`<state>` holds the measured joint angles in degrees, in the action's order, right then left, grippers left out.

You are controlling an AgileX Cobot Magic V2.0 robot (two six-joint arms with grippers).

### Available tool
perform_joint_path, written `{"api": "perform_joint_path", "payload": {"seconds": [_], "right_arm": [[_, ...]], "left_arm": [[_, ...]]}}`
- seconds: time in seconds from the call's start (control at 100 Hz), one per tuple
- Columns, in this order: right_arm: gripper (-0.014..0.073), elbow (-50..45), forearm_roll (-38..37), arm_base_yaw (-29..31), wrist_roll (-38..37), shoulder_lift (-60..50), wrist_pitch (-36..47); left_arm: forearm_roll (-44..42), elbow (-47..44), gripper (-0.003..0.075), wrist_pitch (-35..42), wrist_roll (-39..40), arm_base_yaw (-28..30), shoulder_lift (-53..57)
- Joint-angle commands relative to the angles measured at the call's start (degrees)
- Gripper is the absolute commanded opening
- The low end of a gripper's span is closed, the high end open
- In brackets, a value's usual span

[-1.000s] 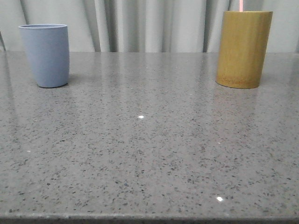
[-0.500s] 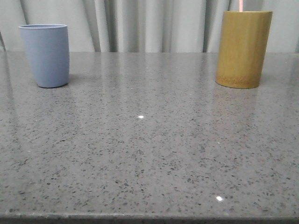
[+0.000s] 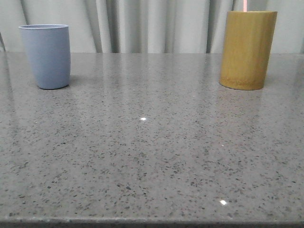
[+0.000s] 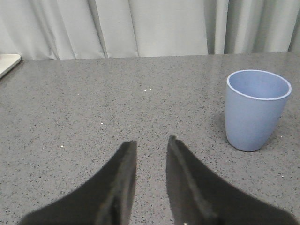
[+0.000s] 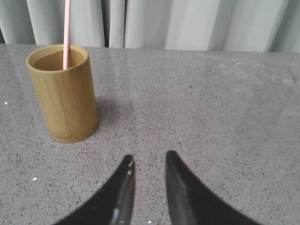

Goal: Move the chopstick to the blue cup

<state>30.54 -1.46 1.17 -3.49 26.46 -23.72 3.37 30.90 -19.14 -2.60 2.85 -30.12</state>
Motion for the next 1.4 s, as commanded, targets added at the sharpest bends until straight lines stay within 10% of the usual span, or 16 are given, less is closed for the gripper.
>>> {"api": "perform_joint_path", "payload": {"seconds": [0.0,0.39,1.39], "right_arm": [[0.03,2.2,-0.42,0.34,-0.11,0.99,3.97],[0.0308,2.16,-0.14,0.34,-0.11,1.09,4.19],[0.0308,6.32,0.12,0.34,-0.11,7.12,3.65]], "left_arm": [[0.62,2.27,0.0291,5.42,0.35,0.14,-1.17],[0.62,2.55,0.0304,7.95,0.35,0.14,-1.72],[9.6,54.88,0.0452,-33.94,-3.69,-8.5,-52.51]]}}
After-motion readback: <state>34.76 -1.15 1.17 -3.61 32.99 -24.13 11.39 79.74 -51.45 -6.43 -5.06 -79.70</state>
